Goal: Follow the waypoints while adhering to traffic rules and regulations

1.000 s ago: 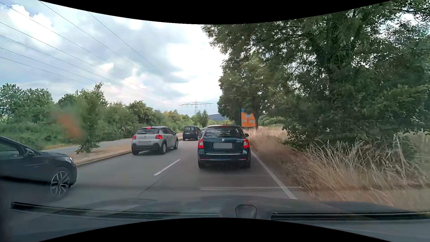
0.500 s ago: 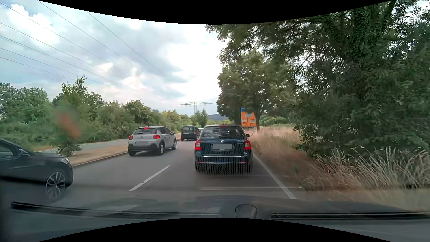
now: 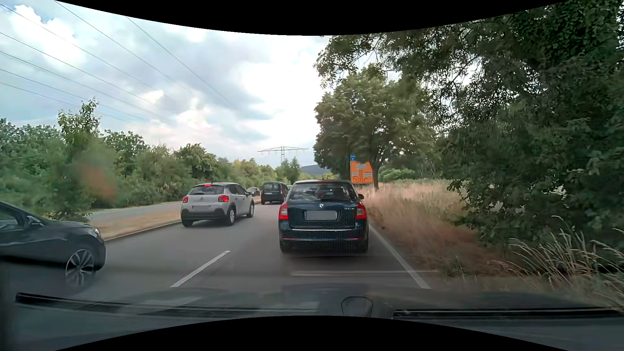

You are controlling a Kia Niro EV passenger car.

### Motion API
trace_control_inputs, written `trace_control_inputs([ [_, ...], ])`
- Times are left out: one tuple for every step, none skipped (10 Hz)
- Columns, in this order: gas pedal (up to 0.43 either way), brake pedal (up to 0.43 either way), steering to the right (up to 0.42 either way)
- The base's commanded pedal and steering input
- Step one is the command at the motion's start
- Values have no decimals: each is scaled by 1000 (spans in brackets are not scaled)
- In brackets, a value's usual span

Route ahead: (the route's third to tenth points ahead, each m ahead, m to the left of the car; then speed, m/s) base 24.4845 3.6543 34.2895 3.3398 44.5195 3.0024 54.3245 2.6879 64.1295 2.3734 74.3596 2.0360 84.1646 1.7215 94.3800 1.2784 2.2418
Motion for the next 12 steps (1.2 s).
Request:
trace_control_inputs([
  [0, 201, 2],
  [0, 201, 2],
  [0, 207, 2],
  [0, 201, 2],
  [0, 201, 2],
  [0, 201, 2],
  [0, 201, 2],
  [0, 201, 2],
  [0, 201, 2],
  [0, 195, 2],
  [0, 55, 2],
  [0, 6, 2],
])
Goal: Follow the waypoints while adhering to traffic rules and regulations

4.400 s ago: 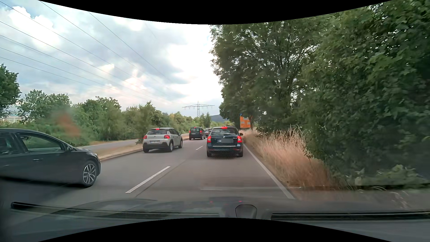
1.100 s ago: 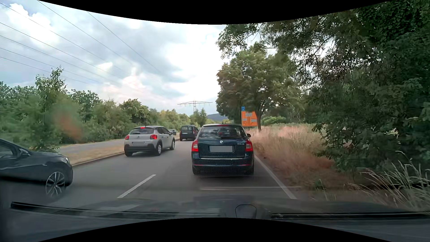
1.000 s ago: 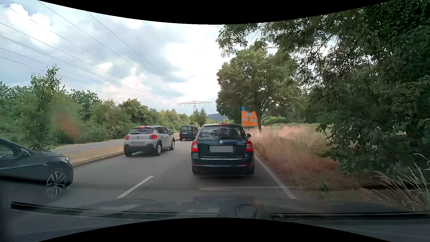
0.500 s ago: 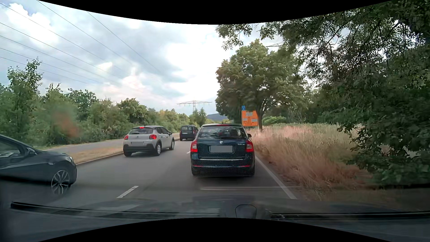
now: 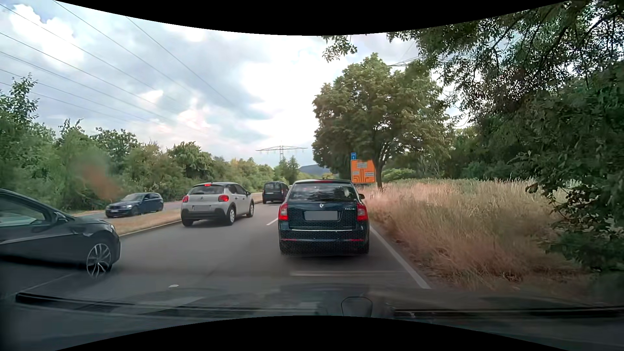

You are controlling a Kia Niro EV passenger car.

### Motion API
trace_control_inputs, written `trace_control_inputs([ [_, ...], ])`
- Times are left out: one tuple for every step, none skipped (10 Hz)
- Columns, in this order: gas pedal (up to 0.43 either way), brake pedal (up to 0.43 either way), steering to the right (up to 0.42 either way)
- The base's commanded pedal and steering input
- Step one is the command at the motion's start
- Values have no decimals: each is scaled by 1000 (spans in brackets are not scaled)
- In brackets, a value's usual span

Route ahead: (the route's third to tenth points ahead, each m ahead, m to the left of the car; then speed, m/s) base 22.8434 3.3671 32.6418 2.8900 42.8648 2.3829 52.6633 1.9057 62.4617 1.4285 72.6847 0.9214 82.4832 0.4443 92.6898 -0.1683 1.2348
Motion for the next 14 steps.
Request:
trace_control_inputs([
  [0, 0, 2],
  [0, 0, 2],
  [0, 0, 2],
  [0, 0, 2],
  [0, 0, 2],
  [0, 0, 2],
  [0, 0, 2],
  [0, 0, 2],
  [0, 0, 2],
  [0, 0, 2],
  [0, 0, 2],
  [0, 0, 2],
  [0, 0, 2],
  [0, 0, 2],
])
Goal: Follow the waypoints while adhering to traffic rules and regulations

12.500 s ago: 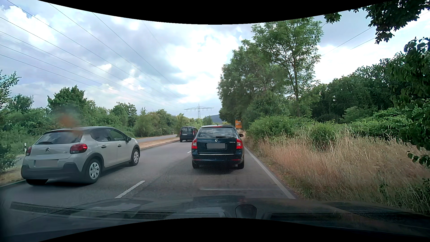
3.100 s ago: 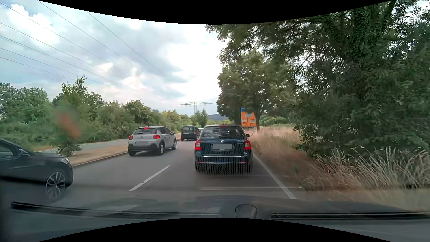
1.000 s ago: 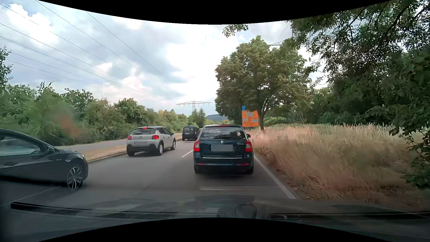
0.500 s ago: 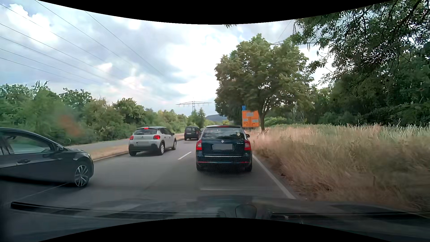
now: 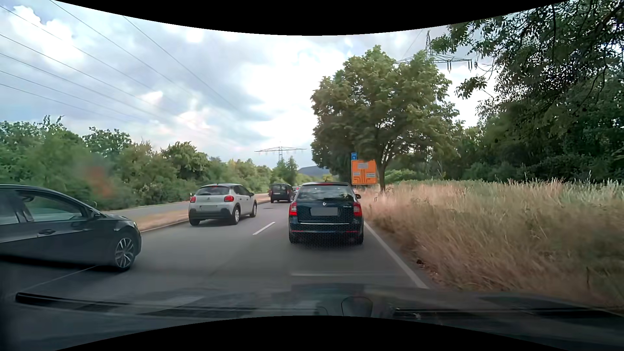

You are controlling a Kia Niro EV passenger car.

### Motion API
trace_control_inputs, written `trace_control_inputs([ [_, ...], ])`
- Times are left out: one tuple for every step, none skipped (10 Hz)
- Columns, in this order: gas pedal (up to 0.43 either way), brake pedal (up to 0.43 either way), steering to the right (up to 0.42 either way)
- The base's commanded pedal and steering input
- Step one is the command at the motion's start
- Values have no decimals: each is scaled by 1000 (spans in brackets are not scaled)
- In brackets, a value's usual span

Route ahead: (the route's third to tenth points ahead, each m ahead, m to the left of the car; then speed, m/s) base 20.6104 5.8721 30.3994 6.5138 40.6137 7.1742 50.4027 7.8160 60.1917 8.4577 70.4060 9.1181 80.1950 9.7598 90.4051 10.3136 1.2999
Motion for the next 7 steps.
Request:
trace_control_inputs([
  [0, 0, 2],
  [0, 0, 2],
  [0, 0, 2],
  [0, 0, 2],
  [0, 0, 2],
  [0, 0, 2],
  [20, 0, 2],
])
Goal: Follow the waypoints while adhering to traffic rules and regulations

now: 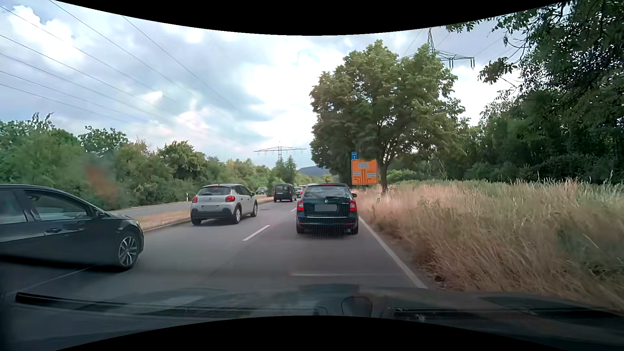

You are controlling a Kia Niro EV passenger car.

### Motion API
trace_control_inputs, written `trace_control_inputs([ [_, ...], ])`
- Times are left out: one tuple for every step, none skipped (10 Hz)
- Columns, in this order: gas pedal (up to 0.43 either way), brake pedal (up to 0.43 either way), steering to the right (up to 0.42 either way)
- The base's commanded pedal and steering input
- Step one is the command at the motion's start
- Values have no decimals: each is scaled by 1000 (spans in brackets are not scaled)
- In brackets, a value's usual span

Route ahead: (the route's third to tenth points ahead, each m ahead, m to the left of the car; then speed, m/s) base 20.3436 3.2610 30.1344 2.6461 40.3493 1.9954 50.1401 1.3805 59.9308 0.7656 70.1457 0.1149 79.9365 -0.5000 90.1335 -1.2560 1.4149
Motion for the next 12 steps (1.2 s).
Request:
trace_control_inputs([
  [28, 0, 2],
  [47, 0, 2],
  [67, 0, 2],
  [79, 0, 2],
  [87, 0, 2],
  [110, 0, 2],
  [130, 0, 2],
  [157, 0, 2],
  [169, 0, 2],
  [189, 0, 2],
  [189, 0, 2],
  [197, 0, 2],
])
